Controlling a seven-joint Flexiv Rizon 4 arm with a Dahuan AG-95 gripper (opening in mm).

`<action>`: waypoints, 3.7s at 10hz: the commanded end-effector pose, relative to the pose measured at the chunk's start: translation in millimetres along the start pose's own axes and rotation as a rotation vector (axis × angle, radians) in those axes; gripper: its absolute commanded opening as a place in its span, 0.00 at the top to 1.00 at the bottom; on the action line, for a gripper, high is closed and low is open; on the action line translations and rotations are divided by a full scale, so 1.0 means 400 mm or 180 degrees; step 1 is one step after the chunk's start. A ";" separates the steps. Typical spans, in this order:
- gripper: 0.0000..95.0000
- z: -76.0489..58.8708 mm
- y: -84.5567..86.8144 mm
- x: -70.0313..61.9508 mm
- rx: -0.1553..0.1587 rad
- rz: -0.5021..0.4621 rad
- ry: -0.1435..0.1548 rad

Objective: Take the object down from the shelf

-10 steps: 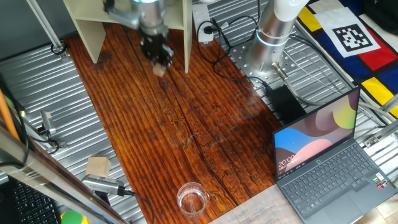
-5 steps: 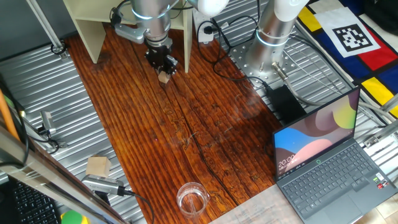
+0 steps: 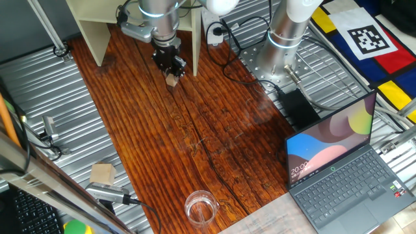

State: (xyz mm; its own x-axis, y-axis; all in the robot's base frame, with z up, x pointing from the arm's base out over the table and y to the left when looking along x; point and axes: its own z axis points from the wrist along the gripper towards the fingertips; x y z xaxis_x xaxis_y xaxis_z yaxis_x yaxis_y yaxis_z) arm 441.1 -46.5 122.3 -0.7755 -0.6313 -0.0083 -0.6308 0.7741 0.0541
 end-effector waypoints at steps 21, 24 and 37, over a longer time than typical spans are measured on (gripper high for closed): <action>1.00 0.145 0.078 -0.096 0.0142 -0.0003 0.0122; 1.00 0.181 0.088 -0.107 0.0193 0.0052 0.0071; 0.60 0.205 0.090 -0.111 0.0248 -0.0090 0.0072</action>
State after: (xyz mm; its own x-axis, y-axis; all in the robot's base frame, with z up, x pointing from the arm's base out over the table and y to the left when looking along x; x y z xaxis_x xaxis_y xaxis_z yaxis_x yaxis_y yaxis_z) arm 453.0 12.3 41.6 -0.7510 -0.6603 0.0030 -0.6601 0.7507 -0.0257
